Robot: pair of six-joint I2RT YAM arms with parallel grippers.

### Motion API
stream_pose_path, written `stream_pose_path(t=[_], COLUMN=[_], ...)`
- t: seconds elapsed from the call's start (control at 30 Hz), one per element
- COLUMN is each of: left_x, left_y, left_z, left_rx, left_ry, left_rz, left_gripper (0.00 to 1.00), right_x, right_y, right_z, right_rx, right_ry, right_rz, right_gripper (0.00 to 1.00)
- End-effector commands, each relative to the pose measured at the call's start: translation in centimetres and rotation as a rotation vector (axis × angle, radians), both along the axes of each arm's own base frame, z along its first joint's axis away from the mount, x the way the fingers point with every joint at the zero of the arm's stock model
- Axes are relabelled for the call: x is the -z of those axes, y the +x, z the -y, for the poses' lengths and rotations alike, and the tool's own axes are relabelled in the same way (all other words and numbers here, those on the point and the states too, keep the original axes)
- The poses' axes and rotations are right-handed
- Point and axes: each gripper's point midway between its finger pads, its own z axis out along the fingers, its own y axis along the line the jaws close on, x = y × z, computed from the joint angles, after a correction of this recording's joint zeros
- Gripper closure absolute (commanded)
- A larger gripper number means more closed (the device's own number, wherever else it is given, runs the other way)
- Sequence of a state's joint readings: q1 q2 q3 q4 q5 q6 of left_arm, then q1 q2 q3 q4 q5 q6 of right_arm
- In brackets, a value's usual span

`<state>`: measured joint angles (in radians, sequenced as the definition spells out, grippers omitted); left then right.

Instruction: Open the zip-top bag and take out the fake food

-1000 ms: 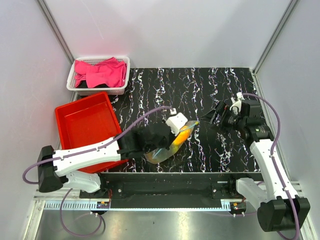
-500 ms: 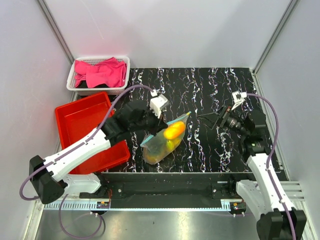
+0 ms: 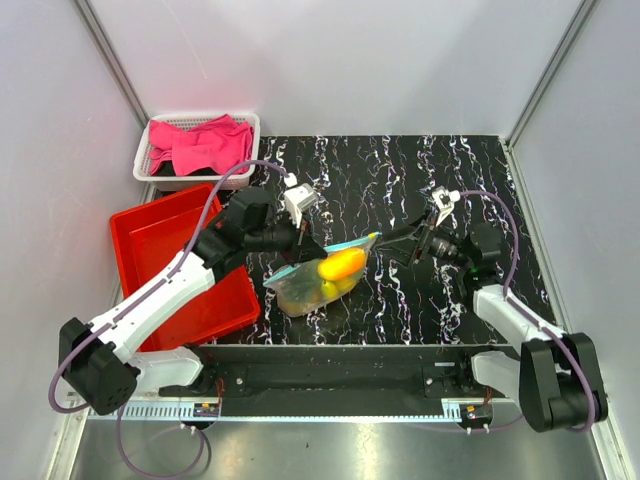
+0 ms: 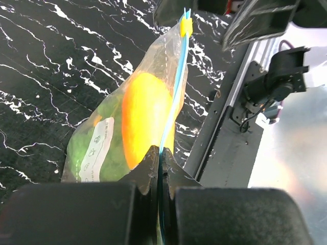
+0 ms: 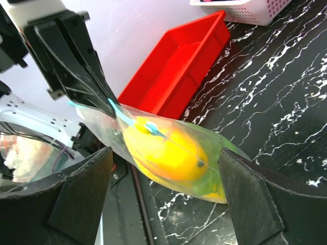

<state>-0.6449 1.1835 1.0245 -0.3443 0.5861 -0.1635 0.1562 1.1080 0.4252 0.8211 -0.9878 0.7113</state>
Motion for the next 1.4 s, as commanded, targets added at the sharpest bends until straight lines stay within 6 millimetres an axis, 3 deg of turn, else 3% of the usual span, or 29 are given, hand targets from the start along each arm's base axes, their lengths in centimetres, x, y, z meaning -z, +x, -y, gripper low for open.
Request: stream_pose_path(t=[0.0,0.17,0.4,0.63,0.83,0.9,0.97,1.0,1.03,1.07,1.17,1.2,1.37], left_x=[-3.3,-3.0,-3.1,-2.5,-1.9,-1.6,-1.5,-1.5,-1.5,-1.6,-2.3,-2.6,-3.8], left_y=[-0.5,-0.6,-0.7,-0.8,-0.3,0.3,0.6,0.6,0.7,1.0,0.4,-0.7,-1.6], left_z=[0.8,1.0,0.9,1.0,0.8,0.4,0.2,0.1,0.0,-0.1,0.7,1.6,4.4], left_rx=[0.069,0.094,0.105,0.110,0.071,0.028,0.002,-0.006,-0.016,-0.039,-0.053,-0.024,-0.014], left_ry=[-0.131,-0.138,-0.154,-0.150,-0.129,-0.103,-0.094,-0.091,-0.088,-0.081,-0.059,-0.056,-0.100], left_rz=[0.022,-0.014,-0.030,-0.058,-0.071,-0.065,-0.051,-0.045,-0.038,-0.018,0.064,0.088,0.130], left_gripper=[1.00,1.00,1.00,1.00,1.00,1.00,1.00,1.00,0.98,0.84,0.56,0.50,0.40], right_x=[-1.1,0.2,0.1,0.1,-0.8,-0.6,-0.5,-0.6,-0.8,-0.7,-0.6,-0.7,-0.8], right_y=[0.0,-0.3,-0.7,-1.8,-2.3,-2.3,-2.3,-2.4,-2.6,-2.7,-2.8,-2.9,-3.7], right_z=[-0.6,-1.0,-2.6,-3.0,-3.1,-3.1,-3.1,-3.1,-3.0,-2.9,-2.8,-2.8,-2.6], right_rx=[-0.050,-0.067,-0.141,-0.169,-0.195,-0.201,-0.207,-0.204,-0.197,-0.190,-0.177,-0.180,-0.197], right_ry=[-0.013,-0.030,-0.027,-0.017,-0.002,-0.006,-0.017,-0.015,-0.011,-0.011,-0.028,-0.031,-0.046], right_rz=[0.172,0.179,0.197,0.202,0.209,0.189,0.170,0.171,0.176,0.162,0.142,0.140,0.115], right_gripper=[0.11,0.14,0.18,0.33,0.61,0.73,1.00,1.00,1.00,1.00,1.00,1.00,1.00])
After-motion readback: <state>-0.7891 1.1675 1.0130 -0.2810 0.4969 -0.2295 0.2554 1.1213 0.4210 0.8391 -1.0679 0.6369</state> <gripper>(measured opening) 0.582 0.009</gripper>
